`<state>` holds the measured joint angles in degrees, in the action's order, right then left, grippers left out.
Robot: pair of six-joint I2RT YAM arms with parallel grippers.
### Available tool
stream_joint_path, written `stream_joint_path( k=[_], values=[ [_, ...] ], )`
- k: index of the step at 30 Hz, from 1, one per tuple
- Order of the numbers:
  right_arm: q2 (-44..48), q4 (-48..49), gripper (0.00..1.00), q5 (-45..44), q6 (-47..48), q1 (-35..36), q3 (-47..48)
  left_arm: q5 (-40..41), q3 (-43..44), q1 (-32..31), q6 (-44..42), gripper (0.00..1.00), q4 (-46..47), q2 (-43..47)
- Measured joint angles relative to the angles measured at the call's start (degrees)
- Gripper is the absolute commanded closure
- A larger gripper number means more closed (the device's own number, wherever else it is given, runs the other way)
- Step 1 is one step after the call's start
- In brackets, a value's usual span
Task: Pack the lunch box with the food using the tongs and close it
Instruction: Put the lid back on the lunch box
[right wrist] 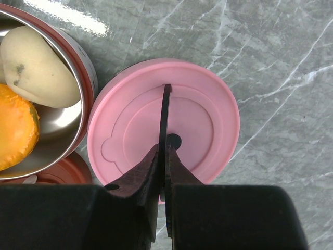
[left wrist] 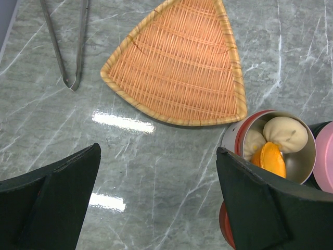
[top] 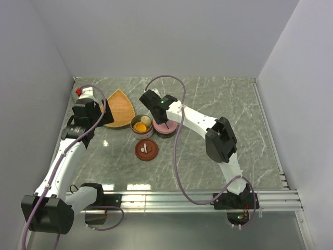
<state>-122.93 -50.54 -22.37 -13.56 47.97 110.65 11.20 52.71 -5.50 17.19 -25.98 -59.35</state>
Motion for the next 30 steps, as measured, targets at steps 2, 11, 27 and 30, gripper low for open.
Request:
stream_joint_path(
  k=[2,11,27,30],
  values=[
    [0.0,0.0,0.97,-0.3,0.0,0.1,0.0,0.0,0.0,0.0,0.0,0.01,0.0,0.0],
    [-0.3,0.0,0.96,-0.4,0.0,0.2,0.0,0.0,0.0,0.0,0.0,0.00,0.0,0.0],
    [-1.9,-0.8,0.96,-0.1,1.5,0.4,1.7,0.0,0.0,0.0,0.0,0.01,0.0,0.1],
    [-1.9,-0.7,0.96,-0.3,1.7,0.5,1.7,0.0,0.0,0.0,0.0,0.00,0.0,0.4]
  ],
)
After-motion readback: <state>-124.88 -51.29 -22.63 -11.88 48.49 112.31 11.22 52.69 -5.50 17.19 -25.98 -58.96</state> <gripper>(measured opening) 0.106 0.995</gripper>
